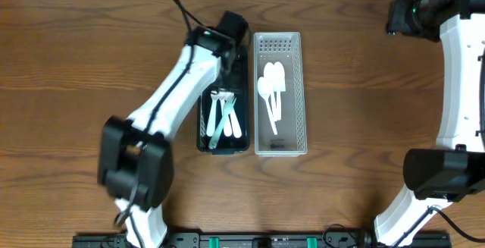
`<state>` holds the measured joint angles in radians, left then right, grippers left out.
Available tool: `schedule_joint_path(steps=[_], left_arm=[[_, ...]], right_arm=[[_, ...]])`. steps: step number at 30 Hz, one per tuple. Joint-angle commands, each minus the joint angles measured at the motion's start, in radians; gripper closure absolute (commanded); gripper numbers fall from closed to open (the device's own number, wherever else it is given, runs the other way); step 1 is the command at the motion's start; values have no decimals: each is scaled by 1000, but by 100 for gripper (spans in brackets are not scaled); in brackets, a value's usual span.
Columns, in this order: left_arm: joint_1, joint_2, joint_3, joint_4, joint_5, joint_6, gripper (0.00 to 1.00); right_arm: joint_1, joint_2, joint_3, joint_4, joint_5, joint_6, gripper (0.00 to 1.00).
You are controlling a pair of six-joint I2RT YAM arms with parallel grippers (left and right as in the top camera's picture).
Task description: Pack container
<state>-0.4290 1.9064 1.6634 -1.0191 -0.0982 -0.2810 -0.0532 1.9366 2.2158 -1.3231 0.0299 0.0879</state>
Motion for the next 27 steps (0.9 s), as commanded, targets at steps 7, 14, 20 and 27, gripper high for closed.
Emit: schedule_joint_path(steps=[7, 14, 20, 27], left_arm=[[191, -230, 41, 110, -210, 33, 2], [352, -228, 40, 201, -210, 34, 2], [454, -252, 40, 154, -209, 23, 2], [470, -455, -117, 197, -206, -35, 2]], right_arm=[[185, 14, 0, 388, 36, -138, 7], [218, 18, 0, 578, 52, -138, 1], [176, 19, 0, 439, 66, -149, 1], [133, -149, -278, 469, 90, -111, 1]])
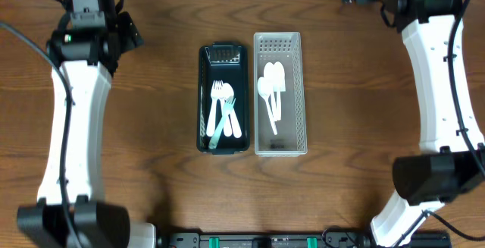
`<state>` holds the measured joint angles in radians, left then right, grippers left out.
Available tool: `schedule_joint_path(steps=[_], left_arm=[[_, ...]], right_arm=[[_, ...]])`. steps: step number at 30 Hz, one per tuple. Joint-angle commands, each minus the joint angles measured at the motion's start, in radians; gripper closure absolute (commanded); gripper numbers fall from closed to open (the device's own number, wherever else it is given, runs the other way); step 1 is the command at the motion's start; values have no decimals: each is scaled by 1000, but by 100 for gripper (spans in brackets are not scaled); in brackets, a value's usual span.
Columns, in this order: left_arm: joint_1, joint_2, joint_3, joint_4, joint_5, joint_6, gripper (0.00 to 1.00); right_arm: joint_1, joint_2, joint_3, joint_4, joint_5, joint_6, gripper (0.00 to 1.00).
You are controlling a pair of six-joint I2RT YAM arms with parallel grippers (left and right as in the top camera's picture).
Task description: Pack container
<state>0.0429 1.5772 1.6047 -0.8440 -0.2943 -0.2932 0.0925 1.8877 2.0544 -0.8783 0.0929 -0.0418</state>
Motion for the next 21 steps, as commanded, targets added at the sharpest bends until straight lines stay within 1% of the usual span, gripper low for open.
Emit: schedule_joint_path(steps=[1, 2, 3, 4, 8, 11, 12, 15, 17, 21], left_arm=[[-2, -180, -107, 48, -10, -23, 2], [-2, -239, -163, 79, -10, -23, 2], [-2, -293, -217, 111, -10, -21, 2], [-2, -357, -286, 154, -10, -8, 2], [-2, -616, -592, 352, -10, 71, 2], [-2, -787, -808, 467, -11, 129, 2], [-2, -846, -882, 495, -11, 134, 2], [-2, -1004, -1061, 563, -11, 133, 2], [-2, -1088, -1143, 573, -11, 133, 2], [-3, -1179, -1214, 592, -11, 133, 2]], right_arm=[[-17, -151, -208, 68, 33, 28, 1], [-20, -212, -319, 124, 41, 33, 1], [-20, -255, -392, 164, 52, 43, 1], [-20, -324, -512, 233, 81, 68, 1], [-19, -575, -888, 489, 171, 93, 1], [-19, -747, -1115, 685, 173, 93, 1], [-19, -795, -1179, 727, 173, 93, 1], [-20, -907, -1319, 729, 173, 93, 1], [-20, -955, -1384, 732, 171, 93, 1], [-20, -987, -1465, 731, 166, 93, 1]])
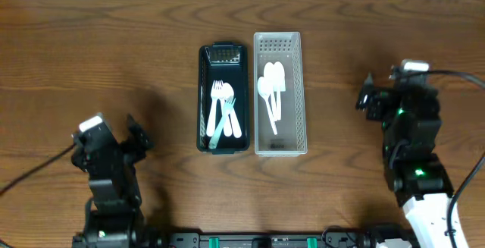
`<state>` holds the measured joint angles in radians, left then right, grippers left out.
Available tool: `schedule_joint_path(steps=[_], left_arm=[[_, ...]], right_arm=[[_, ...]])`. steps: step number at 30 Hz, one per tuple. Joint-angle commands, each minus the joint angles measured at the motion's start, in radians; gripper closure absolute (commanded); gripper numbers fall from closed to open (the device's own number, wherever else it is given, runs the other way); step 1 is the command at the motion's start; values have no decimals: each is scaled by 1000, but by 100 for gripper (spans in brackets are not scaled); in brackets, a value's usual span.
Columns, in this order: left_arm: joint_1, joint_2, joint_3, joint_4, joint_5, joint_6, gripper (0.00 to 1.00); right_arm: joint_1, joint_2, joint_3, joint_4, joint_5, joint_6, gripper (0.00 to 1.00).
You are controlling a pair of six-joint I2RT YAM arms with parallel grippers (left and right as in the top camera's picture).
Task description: Pack container
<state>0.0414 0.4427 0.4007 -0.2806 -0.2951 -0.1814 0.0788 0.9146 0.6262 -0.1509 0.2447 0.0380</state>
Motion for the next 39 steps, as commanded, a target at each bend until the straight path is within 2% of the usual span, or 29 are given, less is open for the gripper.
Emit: schedule_joint_path(steps=[1, 14, 22, 27, 39], left_arm=[[-2, -48, -10, 32, -10, 21, 2], [-2, -47, -10, 35, -10, 21, 2], [-39, -47, -10, 35, -10, 21, 2], [-52, -46, -10, 35, -10, 21, 2], [-52, -46, -10, 35, -10, 21, 2]], right_arm=[[-6, -11, -45, -2, 14, 13, 1], [-6, 20, -53, -333, 13, 13, 1], [-2, -6, -53, -417, 11, 13, 1], [-6, -119, -53, -439, 10, 13, 1], [33, -562, -53, -463, 16, 6, 1]])
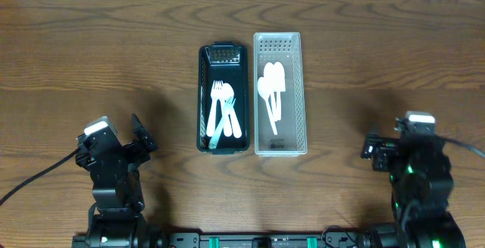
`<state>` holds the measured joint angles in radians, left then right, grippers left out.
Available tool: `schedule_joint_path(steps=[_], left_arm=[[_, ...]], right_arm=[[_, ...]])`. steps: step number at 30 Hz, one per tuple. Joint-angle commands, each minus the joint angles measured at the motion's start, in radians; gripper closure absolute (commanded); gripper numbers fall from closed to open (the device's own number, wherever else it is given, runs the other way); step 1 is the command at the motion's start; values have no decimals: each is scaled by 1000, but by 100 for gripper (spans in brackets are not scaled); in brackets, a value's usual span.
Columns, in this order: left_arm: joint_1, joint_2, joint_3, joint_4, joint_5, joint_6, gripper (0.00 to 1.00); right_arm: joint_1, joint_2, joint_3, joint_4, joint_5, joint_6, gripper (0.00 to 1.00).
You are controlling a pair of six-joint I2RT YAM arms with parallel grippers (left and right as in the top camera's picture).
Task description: Pack container
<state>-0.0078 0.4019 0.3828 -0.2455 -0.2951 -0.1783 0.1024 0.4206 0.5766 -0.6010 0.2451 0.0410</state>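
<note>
A black container point(203, 100) sits mid-table and holds white forks and a pale green utensil point(223, 111). Touching its right side is a white perforated container point(298, 89) with several white spoons point(270, 89) inside. My left gripper point(142, 136) is folded back at the front left, well clear of both containers. At the front right is my right gripper point(370, 148), also away from them. Nothing shows between either pair of fingers. How far the jaws are apart cannot be made out from overhead.
The wooden table point(91, 43) runs to a pale back edge at the top of the view. A black cable point(38, 178) trails from the left arm toward the left edge. A dark rail point(250, 240) lies along the front edge.
The right arm has drawn back further toward the front edge. The left arm has settled slightly lower. The containers and the utensils in them have not moved.
At first my left arm reached over the far end of the black container, with the right arm at the back right. Then both arms were at the back corners. After that they were folded near the front edge, where they are now.
</note>
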Motion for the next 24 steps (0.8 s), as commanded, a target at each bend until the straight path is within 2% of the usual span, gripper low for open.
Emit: schedule_joint_path(steps=[1, 4, 7, 10, 14, 18, 21, 24], left_arm=[[-3, -5, 8, 0, -10, 18, 2], [-3, -5, 8, 0, -10, 18, 2], [-3, -5, 8, 0, -10, 18, 2], [-3, -5, 8, 0, -10, 18, 2], [-3, -5, 8, 0, -10, 18, 2], [-3, -5, 8, 0, -10, 18, 2], [-3, -5, 8, 0, -10, 18, 2], [-3, -5, 8, 0, -10, 18, 2]], right_arm=[[9, -101, -3, -40, 21, 3, 1], [8, -191, -6, -97, -45, 23, 1], [7, -261, -70, -60, -93, 26, 1], [5, -324, -219, 126, -111, 26, 1], [-4, -375, -416, 483, -126, 25, 1], [-4, -383, -527, 702, -126, -11, 1], [-4, -386, -567, 683, -136, -20, 1], [-6, -406, -571, 521, -178, -20, 1]])
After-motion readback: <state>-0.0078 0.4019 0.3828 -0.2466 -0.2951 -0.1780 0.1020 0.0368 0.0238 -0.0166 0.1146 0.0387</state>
